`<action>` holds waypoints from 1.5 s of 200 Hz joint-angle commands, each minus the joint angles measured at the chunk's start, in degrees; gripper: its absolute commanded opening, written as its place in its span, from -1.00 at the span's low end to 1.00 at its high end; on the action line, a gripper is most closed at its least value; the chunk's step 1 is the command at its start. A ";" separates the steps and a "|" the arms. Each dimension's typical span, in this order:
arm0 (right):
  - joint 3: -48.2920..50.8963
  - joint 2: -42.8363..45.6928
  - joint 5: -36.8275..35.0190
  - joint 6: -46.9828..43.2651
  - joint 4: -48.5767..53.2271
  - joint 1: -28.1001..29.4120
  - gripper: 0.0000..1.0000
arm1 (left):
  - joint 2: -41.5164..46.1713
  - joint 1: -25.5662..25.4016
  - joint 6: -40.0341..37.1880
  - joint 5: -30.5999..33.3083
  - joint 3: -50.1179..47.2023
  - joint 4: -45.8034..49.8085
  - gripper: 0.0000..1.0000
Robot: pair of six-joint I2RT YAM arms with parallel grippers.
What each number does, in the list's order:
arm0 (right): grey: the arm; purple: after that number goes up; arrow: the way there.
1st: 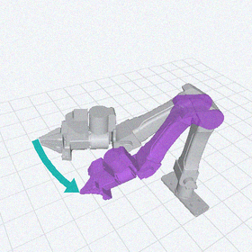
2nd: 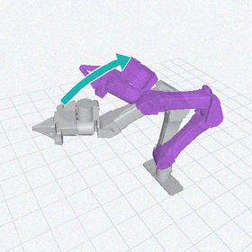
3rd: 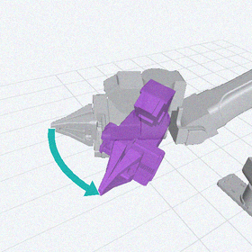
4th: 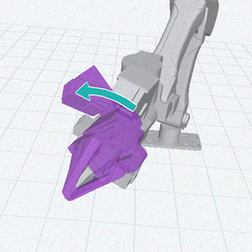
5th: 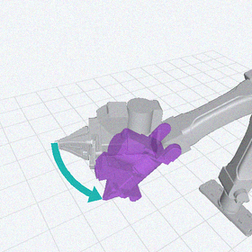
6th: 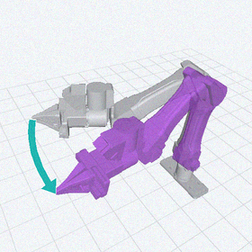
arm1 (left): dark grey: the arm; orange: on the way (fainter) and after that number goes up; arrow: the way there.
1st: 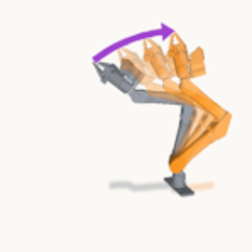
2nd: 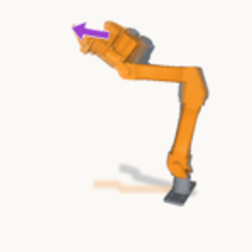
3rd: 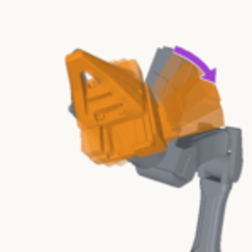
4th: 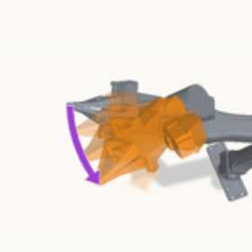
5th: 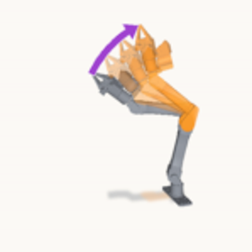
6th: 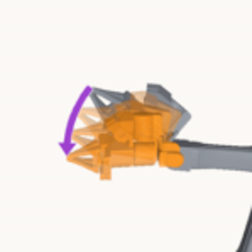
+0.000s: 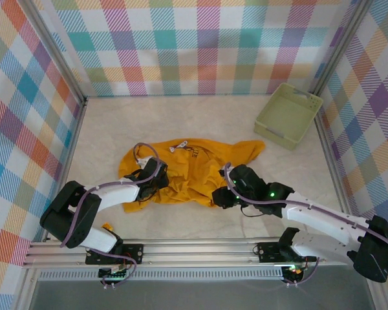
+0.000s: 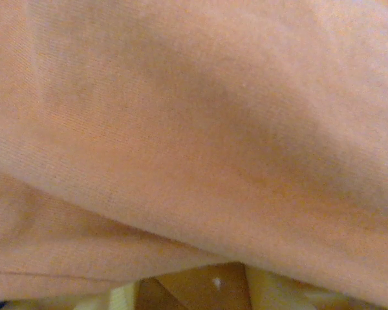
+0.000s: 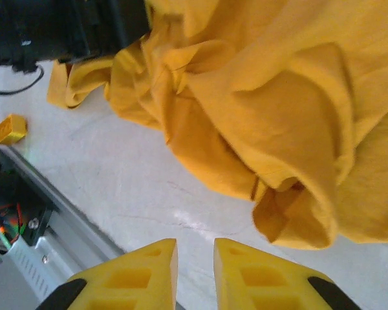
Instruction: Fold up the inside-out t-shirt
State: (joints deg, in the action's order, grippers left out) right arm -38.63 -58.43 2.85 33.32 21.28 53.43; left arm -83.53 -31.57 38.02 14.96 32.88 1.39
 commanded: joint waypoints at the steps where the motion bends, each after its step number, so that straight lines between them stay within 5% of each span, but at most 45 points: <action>1: -1.66 -2.13 -4.60 -0.36 2.30 0.87 -0.46 | -0.62 0.62 -1.46 -1.16 -0.41 4.65 -0.04; 34: -2.09 -9.15 -9.22 -2.42 2.85 0.95 -0.31 | 4.84 -3.47 -2.07 3.50 0.58 10.23 0.07; 61: -3.20 -14.06 -10.28 -3.30 -0.27 0.90 -0.14 | 10.03 -11.63 -1.43 9.46 2.56 16.07 0.20; 99: -8.54 -21.52 -14.80 -5.33 -1.24 0.64 0.03 | 10.35 -21.86 2.00 7.50 4.20 11.80 0.34; 181: -13.25 -28.33 -15.71 -7.70 -4.62 -6.21 -0.68 | 2.18 -27.86 2.54 4.59 7.34 4.74 0.33; 211: -12.37 -26.38 -12.59 -8.85 -4.92 -7.47 -0.78 | 1.35 -28.28 1.58 3.07 6.92 3.42 0.19; 241: -8.78 -19.31 -5.36 -11.60 -6.14 -5.42 -0.42 | 1.19 -28.41 2.26 2.48 5.14 3.06 -0.09; 300: -8.79 -23.54 -9.73 -12.76 -4.97 -0.96 0.09 | 2.42 -28.51 3.61 -1.34 -0.20 -4.73 -0.62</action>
State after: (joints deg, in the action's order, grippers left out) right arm -47.66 -78.46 -5.21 22.17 16.45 52.64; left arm -82.06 -59.29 41.15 15.81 34.65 1.19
